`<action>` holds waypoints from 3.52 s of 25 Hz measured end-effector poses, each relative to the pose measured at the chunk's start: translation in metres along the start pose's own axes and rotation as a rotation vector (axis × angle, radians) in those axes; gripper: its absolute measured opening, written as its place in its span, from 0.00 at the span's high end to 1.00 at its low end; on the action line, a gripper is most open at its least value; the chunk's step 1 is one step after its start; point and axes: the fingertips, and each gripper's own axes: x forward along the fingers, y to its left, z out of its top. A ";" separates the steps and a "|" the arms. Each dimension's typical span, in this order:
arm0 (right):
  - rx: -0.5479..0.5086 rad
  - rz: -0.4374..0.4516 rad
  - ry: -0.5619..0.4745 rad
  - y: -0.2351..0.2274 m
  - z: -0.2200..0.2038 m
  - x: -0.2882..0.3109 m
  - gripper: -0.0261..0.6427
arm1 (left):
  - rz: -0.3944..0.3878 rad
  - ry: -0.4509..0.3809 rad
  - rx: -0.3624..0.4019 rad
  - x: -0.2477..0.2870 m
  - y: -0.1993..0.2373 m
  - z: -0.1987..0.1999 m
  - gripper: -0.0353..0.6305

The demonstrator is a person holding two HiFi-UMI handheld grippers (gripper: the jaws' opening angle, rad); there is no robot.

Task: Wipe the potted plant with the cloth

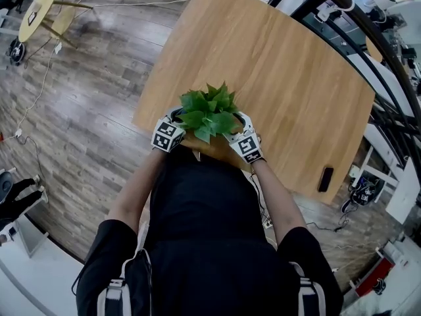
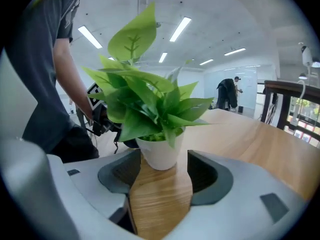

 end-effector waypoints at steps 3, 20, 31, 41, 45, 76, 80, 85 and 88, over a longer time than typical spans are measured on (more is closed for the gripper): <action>-0.063 0.021 0.002 -0.010 0.006 0.006 0.55 | -0.022 0.014 0.019 0.004 0.000 0.002 0.77; -0.142 0.082 0.015 -0.004 0.013 0.020 0.55 | -0.109 0.079 0.153 0.007 -0.031 -0.020 0.77; -0.124 0.118 0.047 0.017 -0.002 0.007 0.55 | 0.036 0.040 0.092 0.002 0.008 -0.015 0.77; -0.200 0.134 0.053 0.002 0.018 0.023 0.55 | -0.010 0.089 0.175 0.008 -0.006 -0.012 0.77; -0.193 0.122 0.054 0.001 0.018 0.023 0.55 | -0.043 0.091 0.169 0.004 -0.018 -0.017 0.77; -0.228 0.137 0.039 0.003 0.020 0.027 0.55 | -0.084 0.100 0.154 -0.004 -0.023 -0.021 0.77; -0.212 0.128 0.035 0.001 0.022 0.029 0.55 | -0.106 0.082 0.165 -0.008 -0.038 -0.025 0.78; -0.197 0.121 0.029 0.007 0.021 0.026 0.55 | -0.077 0.067 0.127 -0.007 -0.032 -0.024 0.77; -0.240 0.191 0.039 0.027 0.014 0.016 0.55 | -0.045 0.059 0.106 -0.012 -0.021 -0.024 0.77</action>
